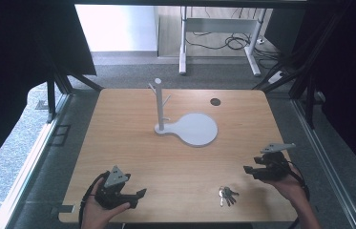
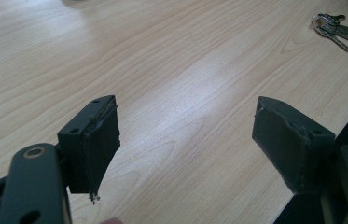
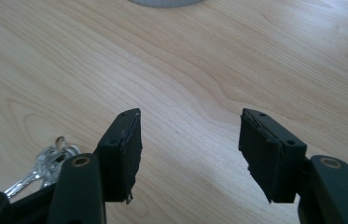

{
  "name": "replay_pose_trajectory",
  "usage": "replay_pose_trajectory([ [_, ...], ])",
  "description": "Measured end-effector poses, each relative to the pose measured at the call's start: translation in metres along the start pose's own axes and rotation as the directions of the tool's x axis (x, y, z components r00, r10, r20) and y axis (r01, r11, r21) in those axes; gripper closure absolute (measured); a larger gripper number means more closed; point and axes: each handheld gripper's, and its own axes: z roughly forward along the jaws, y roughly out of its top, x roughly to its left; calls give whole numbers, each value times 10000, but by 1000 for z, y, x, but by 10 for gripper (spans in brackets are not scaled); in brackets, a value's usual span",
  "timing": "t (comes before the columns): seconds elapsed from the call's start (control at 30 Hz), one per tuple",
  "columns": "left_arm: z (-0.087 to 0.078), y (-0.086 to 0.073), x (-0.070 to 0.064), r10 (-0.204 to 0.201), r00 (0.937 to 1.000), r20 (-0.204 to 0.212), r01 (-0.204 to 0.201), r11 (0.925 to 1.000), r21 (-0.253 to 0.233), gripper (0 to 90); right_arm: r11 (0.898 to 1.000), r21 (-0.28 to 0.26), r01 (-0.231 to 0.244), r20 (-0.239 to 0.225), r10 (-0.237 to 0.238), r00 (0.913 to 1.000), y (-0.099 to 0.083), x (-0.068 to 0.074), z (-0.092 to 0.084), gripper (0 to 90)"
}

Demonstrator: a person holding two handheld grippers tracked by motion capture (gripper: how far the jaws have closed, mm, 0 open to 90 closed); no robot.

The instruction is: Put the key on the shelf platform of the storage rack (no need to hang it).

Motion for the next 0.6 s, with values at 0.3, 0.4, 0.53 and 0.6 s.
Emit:
replay_pose_trajectory([
  [0.3,-1,0,1,-84,10000,-34,84,9999,-61,234,9977,469,495,-416,-476,9980,17,7,-5,479],
  [0.4,-1,0,0,-62,10000,-18,61,10000,-51,234,9950,660,751,-594,-712,9957,23,10,-5,504],
  [0.53,-1,0,0,-40,10000,-15,40,10000,-35,234,9902,896,1071,-851,-995,9914,30,14,-5,536],
  [0.6,-1,0,0,1,10000,-12,-1,10000,-33,234,9879,983,1201,-960,-1107,9892,34,16,-4,547],
])
